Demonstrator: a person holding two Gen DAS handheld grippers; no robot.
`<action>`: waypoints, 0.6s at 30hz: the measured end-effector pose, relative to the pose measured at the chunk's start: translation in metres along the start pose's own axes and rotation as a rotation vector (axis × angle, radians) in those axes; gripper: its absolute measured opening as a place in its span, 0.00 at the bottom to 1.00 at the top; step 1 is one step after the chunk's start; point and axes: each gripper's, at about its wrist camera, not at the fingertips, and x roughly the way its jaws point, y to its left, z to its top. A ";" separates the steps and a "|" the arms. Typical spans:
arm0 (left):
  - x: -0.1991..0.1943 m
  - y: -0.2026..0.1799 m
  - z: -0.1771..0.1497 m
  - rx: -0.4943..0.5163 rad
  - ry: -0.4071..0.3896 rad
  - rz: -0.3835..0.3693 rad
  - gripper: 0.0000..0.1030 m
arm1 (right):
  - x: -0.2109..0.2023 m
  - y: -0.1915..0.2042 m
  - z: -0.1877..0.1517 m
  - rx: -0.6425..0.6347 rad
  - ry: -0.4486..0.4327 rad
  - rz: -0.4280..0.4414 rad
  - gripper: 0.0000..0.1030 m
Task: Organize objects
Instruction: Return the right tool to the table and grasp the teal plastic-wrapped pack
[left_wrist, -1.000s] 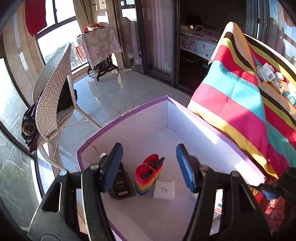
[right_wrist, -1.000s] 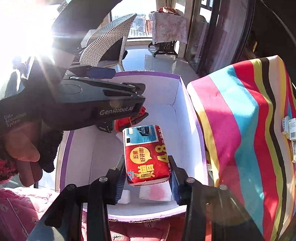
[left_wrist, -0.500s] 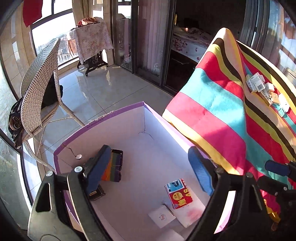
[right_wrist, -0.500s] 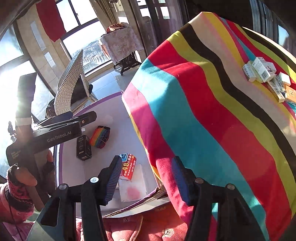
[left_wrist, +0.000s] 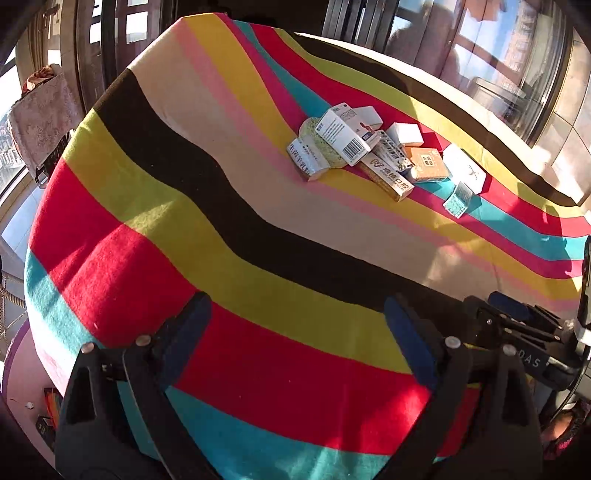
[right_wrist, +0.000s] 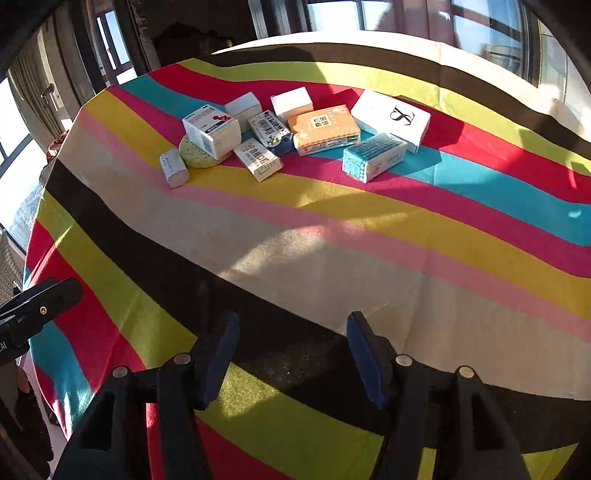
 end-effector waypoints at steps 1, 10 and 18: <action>0.012 -0.007 0.006 -0.007 0.009 -0.004 0.93 | 0.004 -0.013 0.009 0.035 0.003 -0.012 0.60; 0.060 -0.027 0.015 -0.013 0.025 0.071 0.94 | 0.056 -0.056 0.089 0.236 -0.023 -0.022 0.61; 0.065 -0.030 0.015 0.009 0.020 0.063 1.00 | 0.097 -0.046 0.135 0.185 -0.022 -0.227 0.68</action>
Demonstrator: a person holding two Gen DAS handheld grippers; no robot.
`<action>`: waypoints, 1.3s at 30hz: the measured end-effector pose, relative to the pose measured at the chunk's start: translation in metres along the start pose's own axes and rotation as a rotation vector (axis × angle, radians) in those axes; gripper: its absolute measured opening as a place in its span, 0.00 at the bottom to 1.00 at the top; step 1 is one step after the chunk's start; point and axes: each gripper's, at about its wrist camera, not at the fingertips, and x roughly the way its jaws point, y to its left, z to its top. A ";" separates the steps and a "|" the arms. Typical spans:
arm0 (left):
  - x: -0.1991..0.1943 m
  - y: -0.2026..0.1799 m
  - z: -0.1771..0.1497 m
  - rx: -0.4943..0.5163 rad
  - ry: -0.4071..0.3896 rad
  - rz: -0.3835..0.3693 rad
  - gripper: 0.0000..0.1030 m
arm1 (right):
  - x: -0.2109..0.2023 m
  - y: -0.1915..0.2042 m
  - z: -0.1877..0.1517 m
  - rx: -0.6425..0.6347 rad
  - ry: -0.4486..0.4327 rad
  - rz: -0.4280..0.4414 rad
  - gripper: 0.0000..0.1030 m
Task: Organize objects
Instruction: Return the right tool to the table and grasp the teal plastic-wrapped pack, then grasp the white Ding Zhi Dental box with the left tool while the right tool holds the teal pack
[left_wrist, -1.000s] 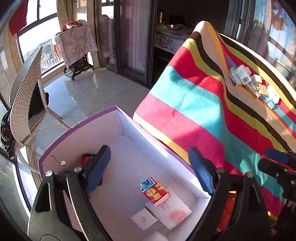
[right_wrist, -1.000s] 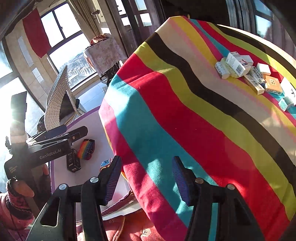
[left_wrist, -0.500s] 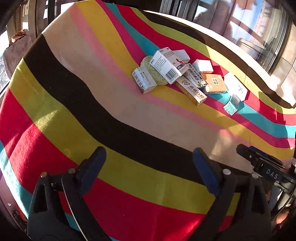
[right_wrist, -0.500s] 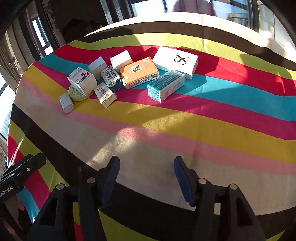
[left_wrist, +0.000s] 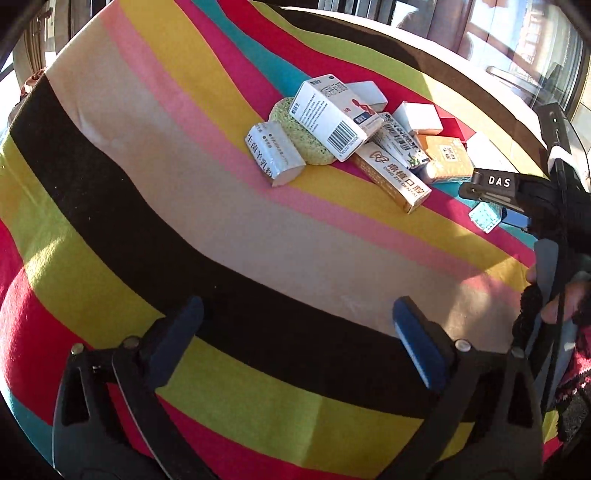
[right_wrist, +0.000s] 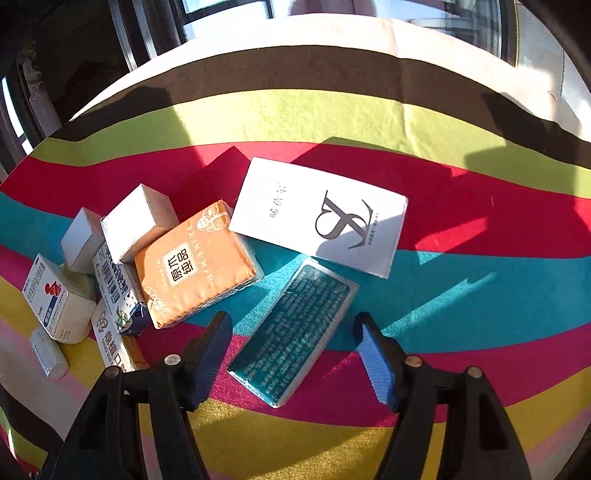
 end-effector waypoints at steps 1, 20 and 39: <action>0.000 0.000 0.000 0.000 0.000 0.000 1.00 | 0.003 0.005 0.001 -0.040 0.000 -0.033 0.69; 0.048 -0.075 0.061 -0.036 0.105 -0.062 1.00 | -0.049 -0.035 -0.069 -0.252 -0.056 0.066 0.33; -0.006 -0.044 0.002 0.136 0.007 -0.032 0.33 | -0.056 -0.026 -0.082 -0.231 -0.058 0.072 0.34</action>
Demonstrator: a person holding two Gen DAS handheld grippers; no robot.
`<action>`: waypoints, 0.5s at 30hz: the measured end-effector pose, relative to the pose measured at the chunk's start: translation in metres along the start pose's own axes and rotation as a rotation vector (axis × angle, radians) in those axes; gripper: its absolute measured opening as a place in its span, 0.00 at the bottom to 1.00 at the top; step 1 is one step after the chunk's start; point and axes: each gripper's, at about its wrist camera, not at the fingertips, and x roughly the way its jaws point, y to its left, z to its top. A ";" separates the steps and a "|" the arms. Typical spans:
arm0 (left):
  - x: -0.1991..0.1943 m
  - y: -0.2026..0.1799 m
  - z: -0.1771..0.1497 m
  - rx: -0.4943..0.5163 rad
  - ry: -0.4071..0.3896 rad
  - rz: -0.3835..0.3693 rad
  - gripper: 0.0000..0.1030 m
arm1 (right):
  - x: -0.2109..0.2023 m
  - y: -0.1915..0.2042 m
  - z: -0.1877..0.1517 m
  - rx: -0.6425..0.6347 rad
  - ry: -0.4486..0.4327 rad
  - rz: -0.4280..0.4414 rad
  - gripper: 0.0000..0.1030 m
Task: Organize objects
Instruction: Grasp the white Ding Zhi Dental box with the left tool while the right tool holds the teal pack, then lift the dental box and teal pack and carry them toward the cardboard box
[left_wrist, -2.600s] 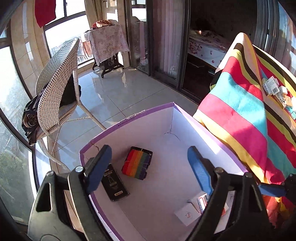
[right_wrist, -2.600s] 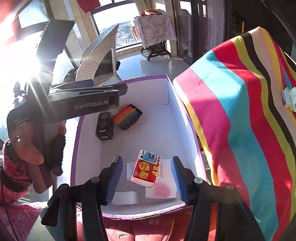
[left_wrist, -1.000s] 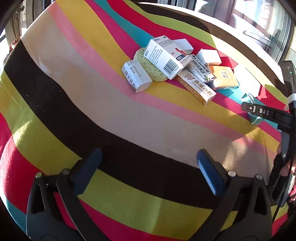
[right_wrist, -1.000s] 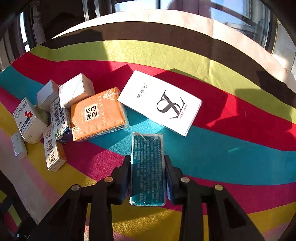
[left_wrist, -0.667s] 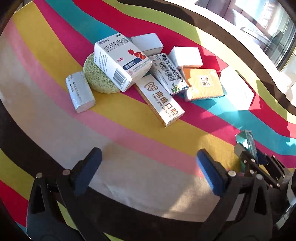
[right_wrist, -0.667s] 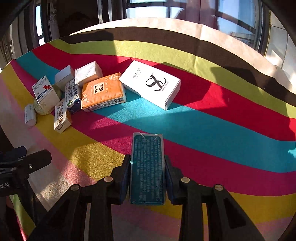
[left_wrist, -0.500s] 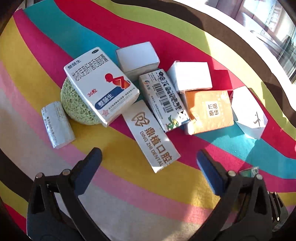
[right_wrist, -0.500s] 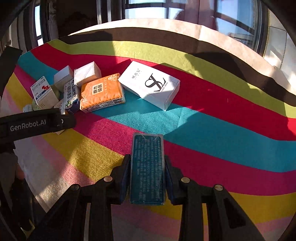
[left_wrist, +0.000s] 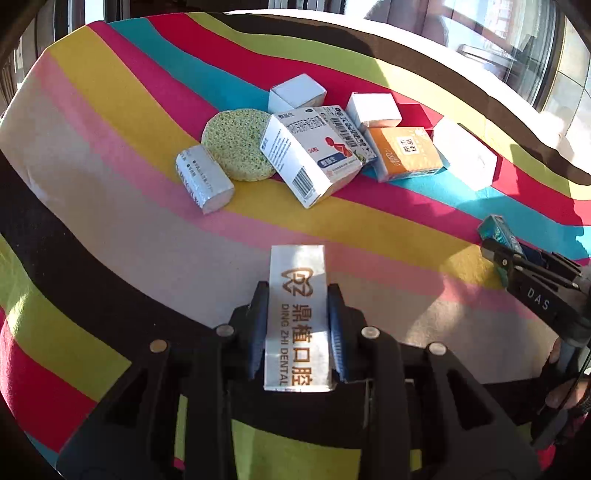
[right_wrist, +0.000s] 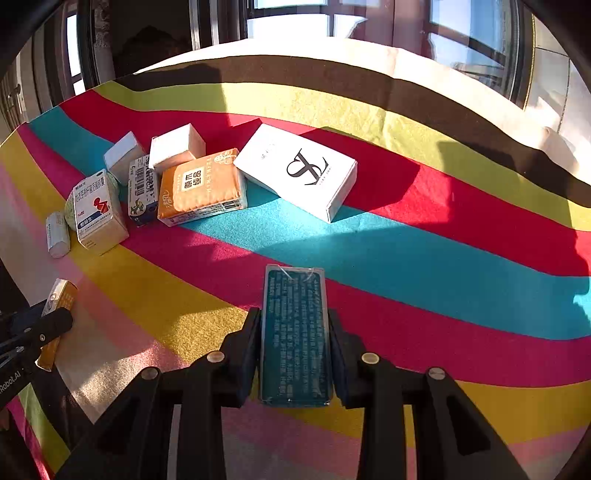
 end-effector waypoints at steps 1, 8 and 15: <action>-0.001 -0.002 -0.002 0.026 -0.005 0.016 0.34 | -0.001 0.001 -0.001 0.000 0.000 0.000 0.34; 0.011 0.006 0.010 0.036 -0.019 0.096 0.53 | -0.005 0.009 -0.007 0.000 0.000 -0.001 0.34; 0.005 0.014 0.004 0.018 -0.033 0.025 0.37 | -0.009 0.018 -0.014 0.001 0.000 0.000 0.33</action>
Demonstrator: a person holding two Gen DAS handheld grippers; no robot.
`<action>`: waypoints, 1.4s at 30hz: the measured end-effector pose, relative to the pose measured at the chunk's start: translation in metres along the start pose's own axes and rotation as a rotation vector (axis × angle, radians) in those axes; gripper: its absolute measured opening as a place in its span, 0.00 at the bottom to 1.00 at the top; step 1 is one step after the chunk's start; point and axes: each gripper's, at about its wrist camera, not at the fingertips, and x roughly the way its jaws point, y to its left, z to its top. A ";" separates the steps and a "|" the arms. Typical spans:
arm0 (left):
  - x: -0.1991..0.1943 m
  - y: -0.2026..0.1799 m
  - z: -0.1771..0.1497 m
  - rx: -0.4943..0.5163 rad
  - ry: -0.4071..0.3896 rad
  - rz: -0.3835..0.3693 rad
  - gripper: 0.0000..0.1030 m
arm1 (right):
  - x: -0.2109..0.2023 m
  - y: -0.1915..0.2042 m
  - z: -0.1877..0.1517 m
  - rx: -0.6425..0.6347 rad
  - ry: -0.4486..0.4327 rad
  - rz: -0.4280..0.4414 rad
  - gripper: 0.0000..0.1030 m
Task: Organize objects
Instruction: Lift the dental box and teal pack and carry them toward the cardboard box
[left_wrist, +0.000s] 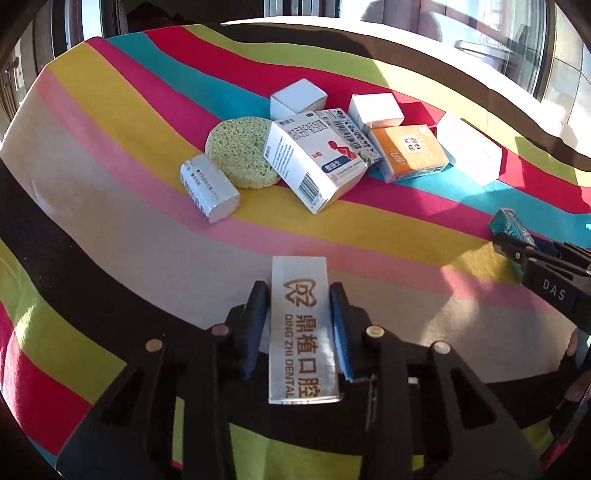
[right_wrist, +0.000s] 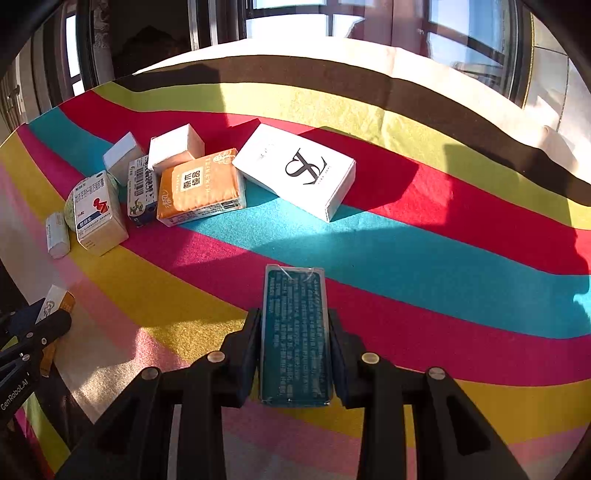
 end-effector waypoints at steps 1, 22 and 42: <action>0.000 0.002 0.000 -0.007 0.000 -0.009 0.36 | -0.001 0.001 -0.001 -0.001 0.000 -0.001 0.33; -0.097 0.028 -0.100 0.020 -0.011 -0.073 0.34 | -0.087 -0.004 -0.080 -0.001 0.010 0.113 0.33; -0.141 0.027 -0.138 0.073 -0.044 -0.085 0.34 | -0.137 0.052 -0.122 -0.126 -0.008 0.173 0.33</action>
